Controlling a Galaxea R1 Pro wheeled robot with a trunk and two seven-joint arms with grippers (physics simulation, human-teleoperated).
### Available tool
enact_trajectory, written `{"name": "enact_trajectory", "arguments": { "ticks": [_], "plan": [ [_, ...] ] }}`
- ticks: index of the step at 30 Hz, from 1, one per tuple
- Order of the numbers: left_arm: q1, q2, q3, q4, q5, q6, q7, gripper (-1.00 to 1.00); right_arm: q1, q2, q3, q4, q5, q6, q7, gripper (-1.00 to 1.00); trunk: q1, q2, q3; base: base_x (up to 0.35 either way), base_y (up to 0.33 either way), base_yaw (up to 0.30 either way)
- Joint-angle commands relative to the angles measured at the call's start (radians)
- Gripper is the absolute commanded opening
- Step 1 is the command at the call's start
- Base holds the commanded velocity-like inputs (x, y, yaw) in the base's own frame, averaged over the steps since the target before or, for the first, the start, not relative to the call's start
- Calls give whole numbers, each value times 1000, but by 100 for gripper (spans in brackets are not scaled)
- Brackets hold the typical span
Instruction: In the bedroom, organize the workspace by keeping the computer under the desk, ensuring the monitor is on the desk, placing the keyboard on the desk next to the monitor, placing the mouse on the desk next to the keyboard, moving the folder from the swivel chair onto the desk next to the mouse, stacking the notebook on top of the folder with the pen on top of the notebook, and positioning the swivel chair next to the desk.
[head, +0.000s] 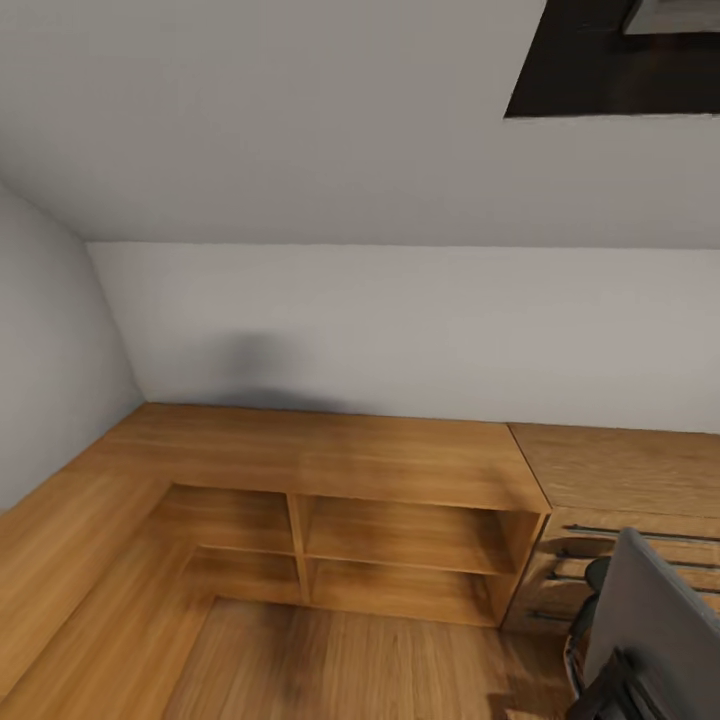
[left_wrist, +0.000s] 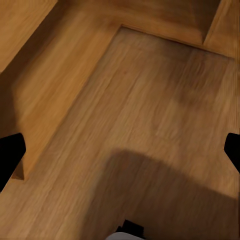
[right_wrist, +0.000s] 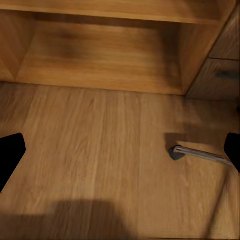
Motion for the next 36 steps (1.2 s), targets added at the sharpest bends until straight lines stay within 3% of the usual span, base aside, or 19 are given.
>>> {"name": "enact_trajectory", "arguments": {
  "ticks": [1, 12, 20, 27, 36],
  "plan": [
    [-1, 0, -9, -1, 1, -2, 10, 100, -1, 0, -3, 1, 11, -2, -9, 100, 0, -1, -1, 0, 0, -300],
    [-1, 2, -8, -1, 1, -2, 10, 100, -1, -3, -5, 6, 9, -2, -10, 100, 0, -1, -1, 112, 82, -300],
    [-1, 3, -8, -1, 2, -2, 11, 100, -1, -8, -5, 73, 9, 7, -12, 100, 0, -1, -1, 188, 193, -300],
    [-1, 4, -8, -1, 3, -3, 10, 100, 5, -52, -8, 101, 6, 20, -13, 100, 0, -1, -1, 27, 192, -300],
    [-1, 4, -8, -1, 3, -2, 9, 100, 15, -43, -9, 105, 8, -23, -13, 100, 0, -1, -1, 2, 142, -300]
  ]
}}
